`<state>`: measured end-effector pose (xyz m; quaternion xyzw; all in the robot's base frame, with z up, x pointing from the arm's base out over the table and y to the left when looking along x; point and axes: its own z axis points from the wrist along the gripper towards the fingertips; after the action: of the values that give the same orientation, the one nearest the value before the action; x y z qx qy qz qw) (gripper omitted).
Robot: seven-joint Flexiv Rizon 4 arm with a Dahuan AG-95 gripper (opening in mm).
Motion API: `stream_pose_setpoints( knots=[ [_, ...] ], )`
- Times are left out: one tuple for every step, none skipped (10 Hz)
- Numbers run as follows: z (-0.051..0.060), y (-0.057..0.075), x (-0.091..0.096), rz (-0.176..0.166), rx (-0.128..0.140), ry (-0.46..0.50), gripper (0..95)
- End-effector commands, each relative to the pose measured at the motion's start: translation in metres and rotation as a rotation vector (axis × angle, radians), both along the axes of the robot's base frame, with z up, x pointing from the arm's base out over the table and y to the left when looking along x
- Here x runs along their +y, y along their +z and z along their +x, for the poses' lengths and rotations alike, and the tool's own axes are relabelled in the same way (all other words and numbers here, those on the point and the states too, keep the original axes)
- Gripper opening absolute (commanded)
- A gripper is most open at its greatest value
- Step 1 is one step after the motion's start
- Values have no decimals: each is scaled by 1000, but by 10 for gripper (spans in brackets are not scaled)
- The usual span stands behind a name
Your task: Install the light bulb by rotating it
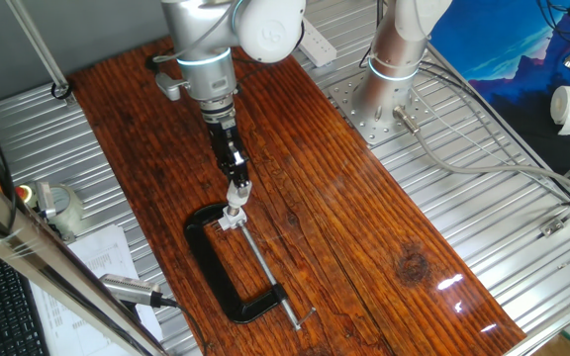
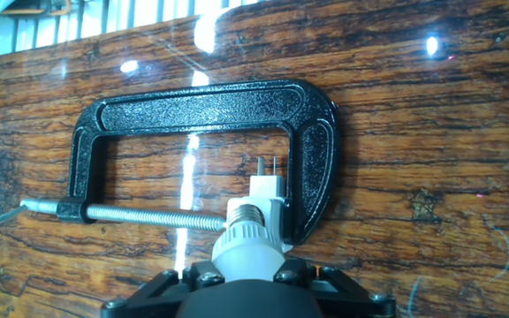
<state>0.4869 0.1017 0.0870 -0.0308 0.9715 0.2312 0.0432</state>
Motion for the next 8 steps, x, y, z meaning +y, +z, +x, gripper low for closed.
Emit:
stream_pose_setpoints(
  knots=[
    [0, 1, 1, 1, 3, -1, 380],
    [0, 1, 1, 0, 2, -1, 380],
    [0, 1, 1, 0, 2, 0, 380],
    [0, 1, 1, -3, 3, 1, 380],
    [0, 1, 1, -3, 4, 3, 380],
    [0, 2, 1, -4, 9, 5, 380],
    [0, 4, 2, -7, 11, 7, 380],
    [-1, 5, 2, -9, 16, 11, 380]
  ],
)
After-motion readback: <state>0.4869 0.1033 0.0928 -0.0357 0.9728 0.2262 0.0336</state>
